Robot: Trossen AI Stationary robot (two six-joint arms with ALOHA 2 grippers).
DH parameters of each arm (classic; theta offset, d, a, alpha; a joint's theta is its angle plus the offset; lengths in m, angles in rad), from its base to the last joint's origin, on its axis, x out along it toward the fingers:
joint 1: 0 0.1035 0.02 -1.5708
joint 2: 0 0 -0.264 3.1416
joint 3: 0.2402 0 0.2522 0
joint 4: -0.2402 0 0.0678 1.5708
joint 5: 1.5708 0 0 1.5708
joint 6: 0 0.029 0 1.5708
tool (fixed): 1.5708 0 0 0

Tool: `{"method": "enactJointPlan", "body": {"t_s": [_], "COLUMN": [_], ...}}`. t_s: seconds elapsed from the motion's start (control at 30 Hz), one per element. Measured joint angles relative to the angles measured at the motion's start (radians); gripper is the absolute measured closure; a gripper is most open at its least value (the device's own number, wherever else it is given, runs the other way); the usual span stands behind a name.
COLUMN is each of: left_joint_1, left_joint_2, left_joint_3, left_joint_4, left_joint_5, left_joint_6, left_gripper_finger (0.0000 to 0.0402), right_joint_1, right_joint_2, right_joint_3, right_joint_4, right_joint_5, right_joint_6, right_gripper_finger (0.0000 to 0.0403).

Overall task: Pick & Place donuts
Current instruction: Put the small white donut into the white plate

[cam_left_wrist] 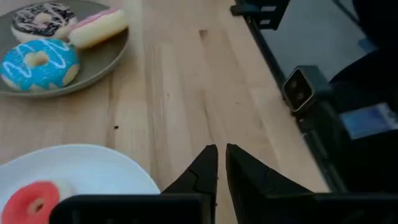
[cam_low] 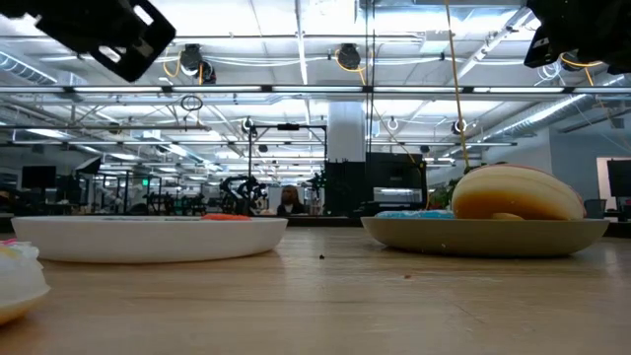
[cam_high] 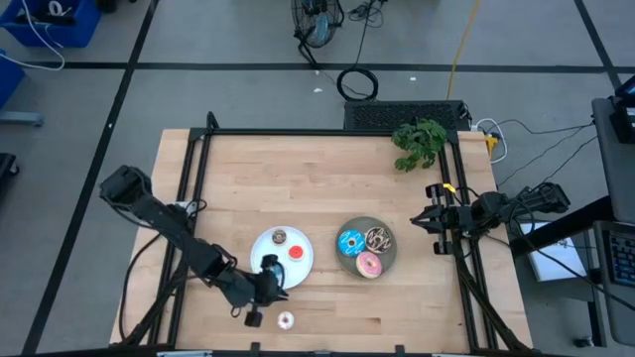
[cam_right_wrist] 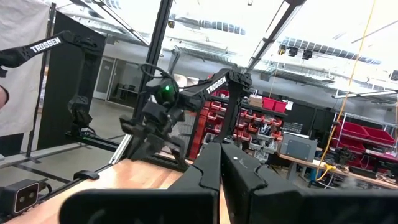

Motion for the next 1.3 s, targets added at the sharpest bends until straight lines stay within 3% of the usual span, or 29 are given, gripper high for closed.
{"method": "enactJointPlan", "body": {"t_s": [0.1,0.2,0.43,0.63,0.83,1.0,1.17,1.3], "left_joint_1": [0.006,0.013,0.011,-0.004,-0.004,-0.008,-0.022,-0.022], "left_joint_2": [0.048,0.106,0.308,0.420,0.432,0.432,0.432,0.432], "left_joint_3": [0.004,0.051,0.381,0.633,0.627,0.595,0.544,0.518], "left_joint_4": [0.070,0.018,-0.298,-0.666,-0.709,-0.674,-0.593,-0.582], "left_joint_5": [0.027,0.046,0.133,0.106,0.121,0.176,0.167,0.163], "left_joint_6": [0.039,0.022,0.037,0.056,0.020,-0.050,-0.050,-0.056], "left_gripper_finger": [0.0360,0.0360,0.0360,0.0359,0.0349,0.0294,0.0230,0.0202], "right_joint_1": [0.000,0.000,0.000,0.000,0.000,0.000,0.000,0.000], "right_joint_2": [0.000,0.000,0.000,0.000,0.000,0.000,0.000,0.000], "right_joint_3": [0.000,0.000,0.000,0.000,0.000,0.000,0.000,0.000], "right_joint_4": [0.000,0.000,0.000,0.000,-0.004,-0.003,-0.003,-0.002], "right_joint_5": [0.001,0.001,0.000,0.000,0.000,0.000,0.000,0.000], "right_joint_6": [0.000,0.000,0.000,0.011,0.017,0.019,0.018,0.017], "right_gripper_finger": [0.0403,0.0403,0.0403,0.0403,0.0403,0.0403,0.0403,0.0403]}}
